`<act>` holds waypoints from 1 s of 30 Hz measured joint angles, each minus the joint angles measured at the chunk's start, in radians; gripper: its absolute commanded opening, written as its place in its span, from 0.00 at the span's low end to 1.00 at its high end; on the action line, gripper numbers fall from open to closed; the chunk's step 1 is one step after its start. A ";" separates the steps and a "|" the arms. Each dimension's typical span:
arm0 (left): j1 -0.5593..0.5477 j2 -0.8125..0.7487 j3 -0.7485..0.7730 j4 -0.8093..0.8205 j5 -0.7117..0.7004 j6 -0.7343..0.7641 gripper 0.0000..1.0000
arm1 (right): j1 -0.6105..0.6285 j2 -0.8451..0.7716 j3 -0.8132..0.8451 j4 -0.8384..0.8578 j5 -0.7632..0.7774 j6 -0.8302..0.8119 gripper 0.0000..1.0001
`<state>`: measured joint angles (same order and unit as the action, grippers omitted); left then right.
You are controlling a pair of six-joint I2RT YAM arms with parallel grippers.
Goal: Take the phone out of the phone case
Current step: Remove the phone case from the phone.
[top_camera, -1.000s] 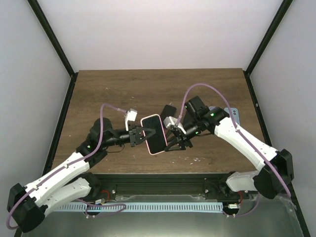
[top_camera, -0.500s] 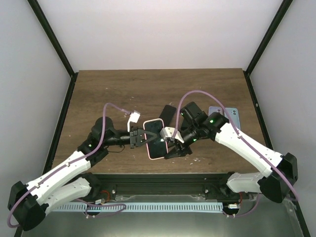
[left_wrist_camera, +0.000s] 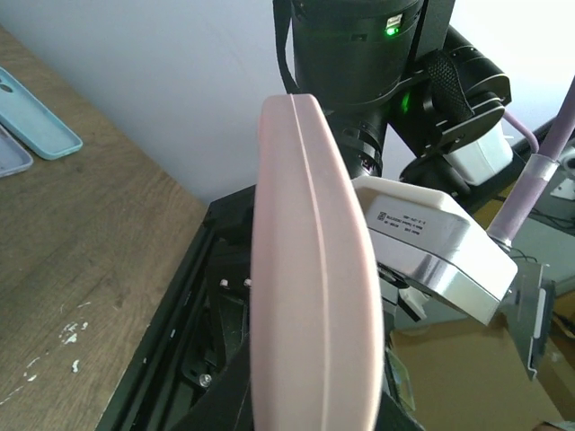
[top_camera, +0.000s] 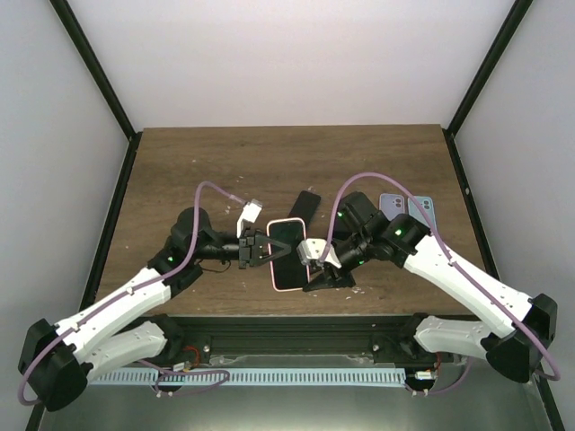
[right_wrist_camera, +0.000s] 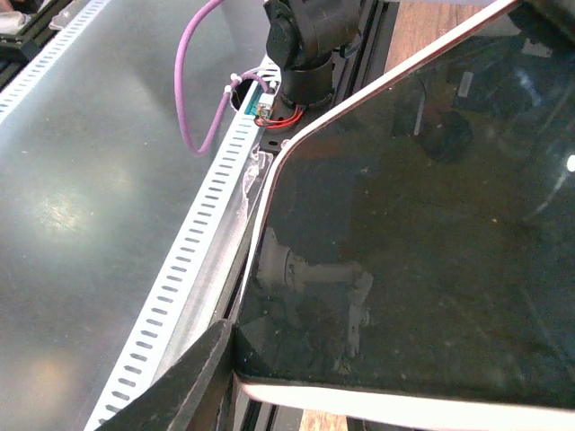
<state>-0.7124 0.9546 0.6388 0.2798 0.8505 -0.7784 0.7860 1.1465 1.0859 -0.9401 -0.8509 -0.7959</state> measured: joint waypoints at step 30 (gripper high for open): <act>0.033 0.044 0.043 0.002 0.108 -0.112 0.00 | 0.039 0.005 -0.009 0.073 0.085 -0.076 0.22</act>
<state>-0.6792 0.9985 0.6819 0.2821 0.9581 -0.8902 0.8253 1.1511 1.0767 -0.8669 -0.7662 -0.8715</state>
